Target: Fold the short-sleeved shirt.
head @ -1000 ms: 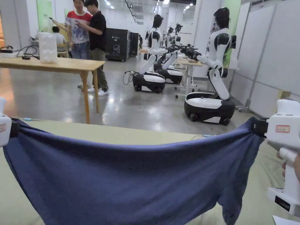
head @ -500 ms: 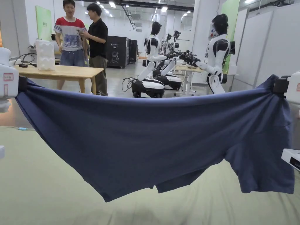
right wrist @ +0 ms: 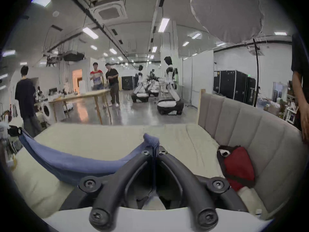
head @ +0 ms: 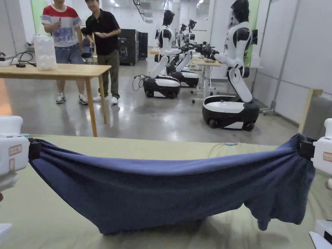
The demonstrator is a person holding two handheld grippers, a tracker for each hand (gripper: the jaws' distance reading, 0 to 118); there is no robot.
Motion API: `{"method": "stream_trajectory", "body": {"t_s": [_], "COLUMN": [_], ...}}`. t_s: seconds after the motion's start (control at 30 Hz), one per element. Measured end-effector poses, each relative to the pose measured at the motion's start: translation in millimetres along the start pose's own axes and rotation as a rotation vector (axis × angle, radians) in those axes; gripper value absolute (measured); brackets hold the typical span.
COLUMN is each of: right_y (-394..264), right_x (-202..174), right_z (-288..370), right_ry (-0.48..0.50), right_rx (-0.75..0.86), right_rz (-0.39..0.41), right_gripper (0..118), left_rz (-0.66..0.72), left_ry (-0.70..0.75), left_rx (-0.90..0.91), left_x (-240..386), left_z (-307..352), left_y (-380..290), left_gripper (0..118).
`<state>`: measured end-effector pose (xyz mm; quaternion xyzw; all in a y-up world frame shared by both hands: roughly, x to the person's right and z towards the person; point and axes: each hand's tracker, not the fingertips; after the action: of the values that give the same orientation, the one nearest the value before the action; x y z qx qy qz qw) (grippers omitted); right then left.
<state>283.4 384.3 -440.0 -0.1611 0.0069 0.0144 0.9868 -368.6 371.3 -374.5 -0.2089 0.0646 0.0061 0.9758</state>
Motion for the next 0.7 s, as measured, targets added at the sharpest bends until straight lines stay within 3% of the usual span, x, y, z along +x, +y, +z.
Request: {"method": "stream_trajectory", "body": {"t_s": [0.17, 0.27, 0.37, 0.43, 0.47, 0.5, 0.53, 0.57, 0.63, 0.7], "right_y": [-109.0, -183.4, -239.3, -260.6, -264.7, -253.4, -246.6, -235.4, -209.4, -180.7], "right_x": [12.3, 17.0, 20.4, 22.0, 22.4, 10.7, 6.1, 1.4, -1.4, -27.6], "right_z": [42.6, 62.1, 77.0, 80.0, 80.2, 95.7, 101.3, 110.2, 114.0, 132.5], "right_ry": [-0.002, -0.006, -0.028, -0.03, -0.044, -0.064, -0.09, -0.07, 0.026, 0.114], "right_rx": [-0.157, -0.273, -0.357, -0.402, -0.442, -0.453, -0.426, -0.379, -0.235, -0.117], "right_rz": [0.089, 0.098, 0.042, 0.043, 0.057, 0.085, 0.102, 0.085, 0.024, 0.027], "right_gripper": [3, 3, 3, 7, 17, 49, 76, 93, 96, 98], "left_rz": [-0.01, -0.03, 0.042, 0.058, 0.069, 0.073, 0.059, 0.052, 0.049, 0.016], "left_ry": [-0.038, -0.05, -0.055, -0.017, 0.014, 0.052, 0.059, 0.046, 0.023, -0.013], "left_rx": [-0.144, -0.288, -0.365, -0.36, -0.36, -0.369, -0.358, -0.292, -0.146, -0.029], "left_x": [0.6, 4.8, 7.7, 7.9, 7.8, 10.6, 12.3, 17.2, 35.0, 53.4], "left_z": [46.2, 60.2, 66.9, 73.7, 77.6, 82.5, 90.2, 101.6, 127.1, 146.8], "left_y": [-106.2, -178.7, -231.4, -245.5, -247.1, -242.2, -233.6, -224.4, -199.7, -178.9], "left_gripper": [0, 0, 1, 13, 35, 85, 105, 105, 104, 104]}}
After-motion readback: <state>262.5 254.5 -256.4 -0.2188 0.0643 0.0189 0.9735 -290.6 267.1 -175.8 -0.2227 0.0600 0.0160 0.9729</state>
